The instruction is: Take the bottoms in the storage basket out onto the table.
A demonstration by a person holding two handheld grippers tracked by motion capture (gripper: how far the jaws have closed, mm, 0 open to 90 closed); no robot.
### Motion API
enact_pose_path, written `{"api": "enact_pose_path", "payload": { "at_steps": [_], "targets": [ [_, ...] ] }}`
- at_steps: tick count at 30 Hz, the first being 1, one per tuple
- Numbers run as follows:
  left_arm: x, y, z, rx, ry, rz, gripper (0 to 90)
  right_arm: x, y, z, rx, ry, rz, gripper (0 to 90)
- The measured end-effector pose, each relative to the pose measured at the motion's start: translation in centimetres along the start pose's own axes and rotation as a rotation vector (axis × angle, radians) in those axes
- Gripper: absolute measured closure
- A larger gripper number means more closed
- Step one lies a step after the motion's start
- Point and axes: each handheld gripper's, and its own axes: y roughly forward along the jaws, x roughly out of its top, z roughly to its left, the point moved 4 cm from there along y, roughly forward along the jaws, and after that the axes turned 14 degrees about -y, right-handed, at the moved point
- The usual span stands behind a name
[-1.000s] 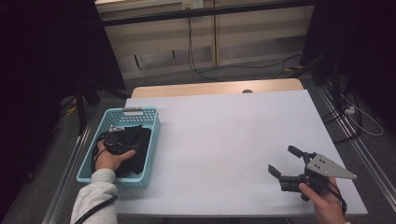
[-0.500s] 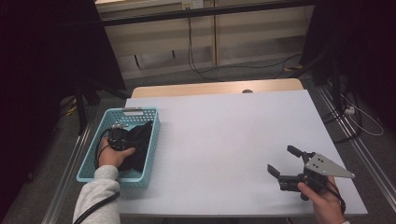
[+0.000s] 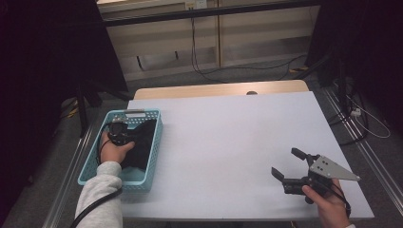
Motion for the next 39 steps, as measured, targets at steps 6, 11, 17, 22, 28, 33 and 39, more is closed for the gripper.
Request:
{"api": "enact_pose_path", "payload": {
  "at_steps": [6, 11, 17, 22, 28, 33, 39],
  "targets": [
    [-0.1, 0.1, 0.3, 0.019, -0.016, -0.020, 41.5, 0.0, 0.1, 0.0, 0.008, 0.001, -0.001, 3.0],
    [0.1, -1.9, 0.8, 0.047, -0.078, 0.018, 27.8, 0.0, 0.0, 0.0, 0.006, 0.002, -0.001, 3.0],
    [0.1, -4.2, 1.8, 0.044, -0.052, -0.037, 17.7, 0.0, 0.1, 0.1, 0.009, -0.005, 0.000, 3.3],
    [-1.6, -3.7, 1.8, 0.059, -0.048, 0.039, 9.5, 0.1, 0.1, 0.3, 0.017, -0.007, -0.008, 3.3],
    [-3.6, -1.8, 2.1, 0.095, -0.067, 0.111, 4.1, 0.1, 0.2, 0.3, 0.019, -0.006, -0.007, 3.3],
    [-4.0, -1.2, 2.2, 0.081, -0.125, 0.086, 0.0, 0.1, 0.2, 0.2, 0.017, -0.006, -0.007, 3.3],
    [-3.9, -1.0, 1.5, 0.087, -0.137, 0.121, 0.0, 0.1, 0.3, 0.2, 0.016, -0.010, -0.003, 3.4]
  ]
}}
